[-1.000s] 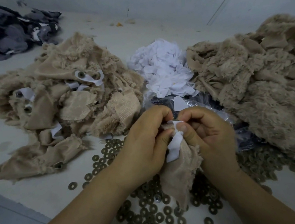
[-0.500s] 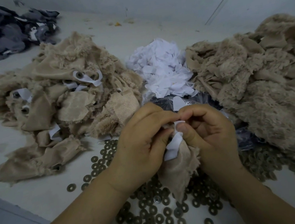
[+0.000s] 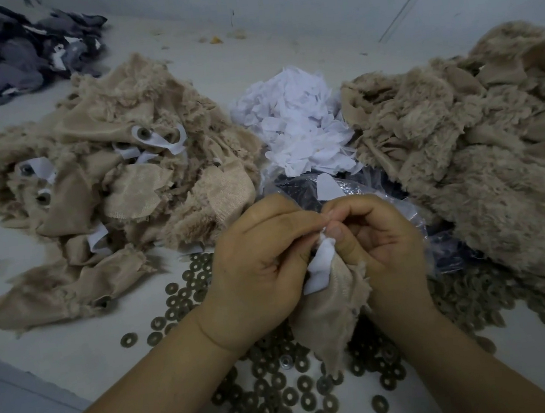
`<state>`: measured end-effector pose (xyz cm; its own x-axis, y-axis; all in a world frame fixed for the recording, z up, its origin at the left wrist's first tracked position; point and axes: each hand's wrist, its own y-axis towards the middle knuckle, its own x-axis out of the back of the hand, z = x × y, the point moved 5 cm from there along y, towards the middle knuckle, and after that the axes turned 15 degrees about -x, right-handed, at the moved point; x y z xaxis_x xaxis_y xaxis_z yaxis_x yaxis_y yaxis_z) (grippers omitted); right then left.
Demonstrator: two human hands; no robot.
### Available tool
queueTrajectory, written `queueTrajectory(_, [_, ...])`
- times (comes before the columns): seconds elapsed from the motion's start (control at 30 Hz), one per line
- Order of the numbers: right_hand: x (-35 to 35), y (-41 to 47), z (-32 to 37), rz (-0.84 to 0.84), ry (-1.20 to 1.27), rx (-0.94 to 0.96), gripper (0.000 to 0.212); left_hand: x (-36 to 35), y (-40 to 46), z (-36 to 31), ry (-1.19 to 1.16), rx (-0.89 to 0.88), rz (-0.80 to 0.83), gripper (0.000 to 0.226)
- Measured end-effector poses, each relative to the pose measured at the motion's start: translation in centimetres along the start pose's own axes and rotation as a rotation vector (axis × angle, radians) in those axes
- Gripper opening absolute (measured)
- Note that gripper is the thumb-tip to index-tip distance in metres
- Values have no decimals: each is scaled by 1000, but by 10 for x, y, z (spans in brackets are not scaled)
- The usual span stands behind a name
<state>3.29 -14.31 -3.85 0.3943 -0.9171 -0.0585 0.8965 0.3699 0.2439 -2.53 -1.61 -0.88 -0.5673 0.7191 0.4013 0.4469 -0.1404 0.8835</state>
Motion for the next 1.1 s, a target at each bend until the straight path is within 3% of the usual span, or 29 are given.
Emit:
queueTrajectory(0.13, [9,6,4,-88,-98,-24,5,3,6,9,-2,26,6,13])
queueTrajectory(0.27, [12,10,3,-141,-227,-164,41,11,6,16,127,57,-39,15])
queueTrajectory(0.33, [7,11,-1,-108,-284,-264,42,12,4,15,153,50,-50,16])
queueTrajectory(0.5, [-7,7,-14,50,57,-512,11,13,-3,16,168,163,-38,23])
queueTrajectory(0.6, [-9,7,-15,87,418,-636,29,19,-7,20,57,326,-111,19])
queueTrajectory(0.77, [-13,7,-12,121,497,-643,32,0,-9,22,-217,423,149,43])
queueTrajectory(0.87, [-10,7,-16,33,391,-635,38,2,-10,25,-180,415,102,50])
queueTrajectory(0.93, [-2,8,-17,-46,178,-554,43,9,-7,29,-138,426,32,50])
queueTrajectory(1.0, [-4,8,-12,48,24,-448,50,14,-2,28,-140,372,17,53])
queueTrajectory(1.1, [-22,3,-7,335,17,-358,74,14,5,21,-166,243,87,61])
